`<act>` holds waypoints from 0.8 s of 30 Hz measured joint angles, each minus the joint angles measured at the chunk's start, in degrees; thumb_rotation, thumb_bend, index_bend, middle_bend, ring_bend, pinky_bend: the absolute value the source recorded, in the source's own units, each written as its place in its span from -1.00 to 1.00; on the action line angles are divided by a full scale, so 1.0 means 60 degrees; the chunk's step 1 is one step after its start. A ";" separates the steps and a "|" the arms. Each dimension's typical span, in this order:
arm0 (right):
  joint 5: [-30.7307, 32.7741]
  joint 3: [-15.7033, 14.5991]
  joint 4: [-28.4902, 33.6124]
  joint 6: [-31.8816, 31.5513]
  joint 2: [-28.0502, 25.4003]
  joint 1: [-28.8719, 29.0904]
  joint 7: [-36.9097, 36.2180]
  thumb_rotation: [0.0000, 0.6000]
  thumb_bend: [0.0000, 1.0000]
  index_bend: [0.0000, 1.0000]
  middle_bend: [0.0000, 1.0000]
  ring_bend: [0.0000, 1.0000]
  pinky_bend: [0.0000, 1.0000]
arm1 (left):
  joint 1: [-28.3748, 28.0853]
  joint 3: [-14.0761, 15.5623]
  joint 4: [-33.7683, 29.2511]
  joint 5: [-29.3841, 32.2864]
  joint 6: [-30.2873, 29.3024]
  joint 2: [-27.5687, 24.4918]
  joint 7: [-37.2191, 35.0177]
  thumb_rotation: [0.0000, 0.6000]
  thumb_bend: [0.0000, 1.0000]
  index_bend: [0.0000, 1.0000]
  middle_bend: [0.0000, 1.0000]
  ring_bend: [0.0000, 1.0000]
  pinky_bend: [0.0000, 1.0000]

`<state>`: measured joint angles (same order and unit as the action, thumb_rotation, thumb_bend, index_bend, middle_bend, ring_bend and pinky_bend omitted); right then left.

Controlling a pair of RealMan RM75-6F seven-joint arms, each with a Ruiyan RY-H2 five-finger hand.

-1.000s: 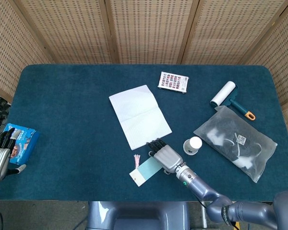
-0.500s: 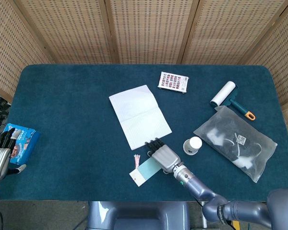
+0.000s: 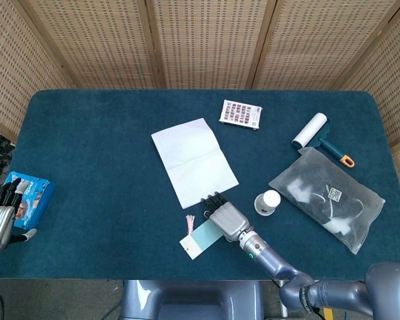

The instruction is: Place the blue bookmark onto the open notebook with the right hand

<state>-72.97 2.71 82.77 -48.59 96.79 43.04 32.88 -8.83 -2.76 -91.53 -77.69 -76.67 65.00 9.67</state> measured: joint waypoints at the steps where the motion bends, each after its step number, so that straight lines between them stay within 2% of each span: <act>1: -0.0059 -0.0017 -0.0021 -0.0043 0.0023 -0.0003 -0.0057 1.00 -0.62 0.33 -0.67 -1.00 -0.87 | 0.0000 0.0002 0.0000 0.0002 0.0003 -0.0002 -0.0001 1.00 -0.95 -1.00 -1.00 -1.00 -1.00; 15: -0.0102 -0.0075 0.0050 -0.0150 0.0028 0.0022 -0.0075 1.00 -0.37 0.41 -0.63 -1.00 -0.86 | -0.0008 0.0019 -0.0010 -0.0011 0.0000 -0.0003 -0.0011 1.00 -0.95 -1.00 -1.00 -1.00 -1.00; 24: -0.0097 -0.0058 0.0176 -0.0249 -0.0036 0.0040 -0.0013 1.00 -0.37 0.48 -0.59 -1.00 -0.86 | -0.0014 0.0019 -0.0010 -0.0013 -0.0009 -0.0005 -0.0020 1.00 -0.95 -1.00 -1.00 -1.00 -1.00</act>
<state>-73.55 2.36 83.83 -50.08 96.57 43.28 32.80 -8.91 -2.65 -91.59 -77.77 -76.72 64.97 9.55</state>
